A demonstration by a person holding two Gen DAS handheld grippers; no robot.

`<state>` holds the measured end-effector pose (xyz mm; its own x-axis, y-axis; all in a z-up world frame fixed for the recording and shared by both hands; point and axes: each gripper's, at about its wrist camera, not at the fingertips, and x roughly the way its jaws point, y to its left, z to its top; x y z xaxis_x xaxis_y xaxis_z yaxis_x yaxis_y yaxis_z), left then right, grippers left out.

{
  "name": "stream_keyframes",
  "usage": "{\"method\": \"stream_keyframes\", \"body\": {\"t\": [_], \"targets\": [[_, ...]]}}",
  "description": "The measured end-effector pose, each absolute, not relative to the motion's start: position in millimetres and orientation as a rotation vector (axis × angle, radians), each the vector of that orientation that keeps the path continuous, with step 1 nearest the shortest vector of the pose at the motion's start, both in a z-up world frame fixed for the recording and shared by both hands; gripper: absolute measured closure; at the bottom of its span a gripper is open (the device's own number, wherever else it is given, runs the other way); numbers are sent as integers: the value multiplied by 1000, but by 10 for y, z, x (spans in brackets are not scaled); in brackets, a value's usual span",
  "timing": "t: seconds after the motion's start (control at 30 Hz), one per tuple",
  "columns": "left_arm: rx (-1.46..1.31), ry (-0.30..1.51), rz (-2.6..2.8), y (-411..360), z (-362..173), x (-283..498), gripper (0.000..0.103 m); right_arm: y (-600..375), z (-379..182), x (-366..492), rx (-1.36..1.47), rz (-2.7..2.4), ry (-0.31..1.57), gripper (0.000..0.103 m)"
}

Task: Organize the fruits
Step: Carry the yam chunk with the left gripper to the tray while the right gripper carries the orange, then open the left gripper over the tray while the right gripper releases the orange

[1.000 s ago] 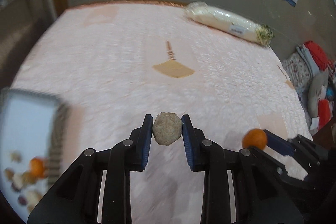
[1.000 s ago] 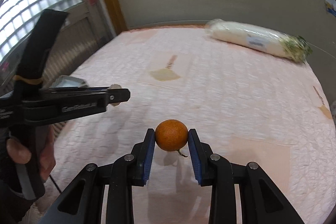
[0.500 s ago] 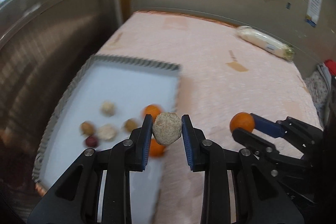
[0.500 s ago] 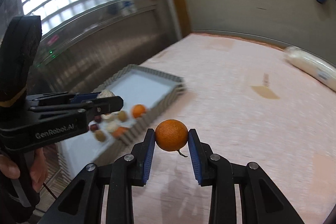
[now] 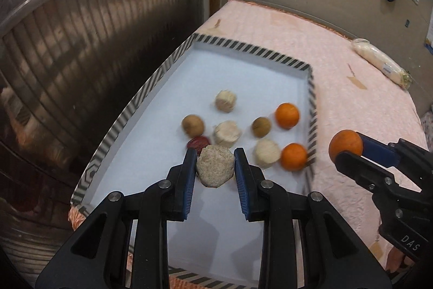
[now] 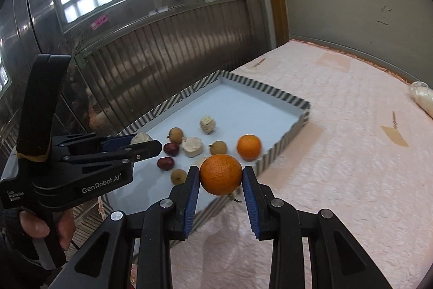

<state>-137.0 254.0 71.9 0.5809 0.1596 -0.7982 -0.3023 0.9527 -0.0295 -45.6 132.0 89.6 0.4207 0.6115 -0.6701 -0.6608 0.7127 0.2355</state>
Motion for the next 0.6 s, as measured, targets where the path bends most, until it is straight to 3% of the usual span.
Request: {"method": "stream_keyframes", "body": {"t": [0.6], "targets": [[-204, 932, 332, 2705, 504, -1467, 76, 1782, 675, -576, -117, 870, 866, 72]]}}
